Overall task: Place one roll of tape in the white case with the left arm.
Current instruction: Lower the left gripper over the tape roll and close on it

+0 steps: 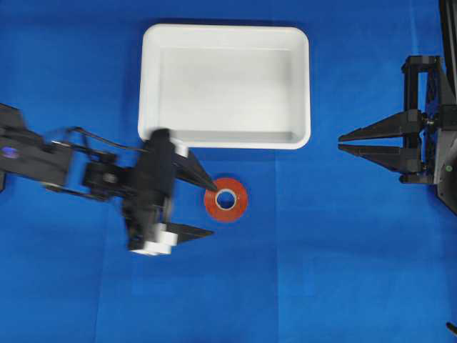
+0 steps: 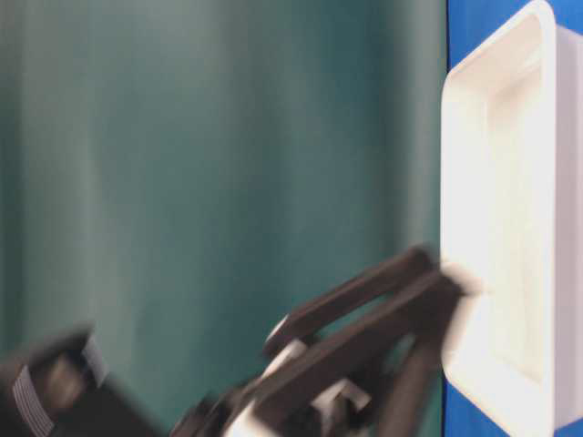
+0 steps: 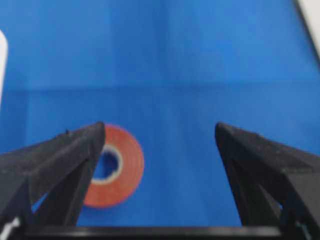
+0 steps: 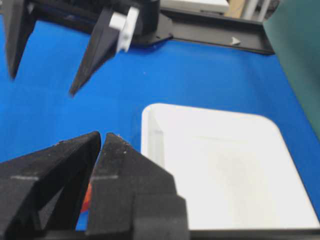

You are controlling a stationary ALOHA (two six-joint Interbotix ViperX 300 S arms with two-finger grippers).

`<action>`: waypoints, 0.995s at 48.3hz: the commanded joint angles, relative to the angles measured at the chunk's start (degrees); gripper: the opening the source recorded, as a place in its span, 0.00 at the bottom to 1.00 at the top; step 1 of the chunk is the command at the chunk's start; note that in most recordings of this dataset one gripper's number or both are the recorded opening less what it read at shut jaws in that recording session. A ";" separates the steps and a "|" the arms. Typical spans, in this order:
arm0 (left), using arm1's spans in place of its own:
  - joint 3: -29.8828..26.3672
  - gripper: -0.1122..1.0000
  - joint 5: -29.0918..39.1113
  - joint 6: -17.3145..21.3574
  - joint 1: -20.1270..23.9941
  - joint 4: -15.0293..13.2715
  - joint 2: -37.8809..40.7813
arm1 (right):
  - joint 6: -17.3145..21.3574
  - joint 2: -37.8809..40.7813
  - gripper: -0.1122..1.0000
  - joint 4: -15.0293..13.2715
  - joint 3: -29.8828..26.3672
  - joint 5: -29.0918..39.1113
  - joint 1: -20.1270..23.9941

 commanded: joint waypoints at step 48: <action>-13.80 0.66 13.10 0.00 1.41 0.44 21.36 | 0.18 0.18 0.36 0.26 -0.09 -0.09 -0.18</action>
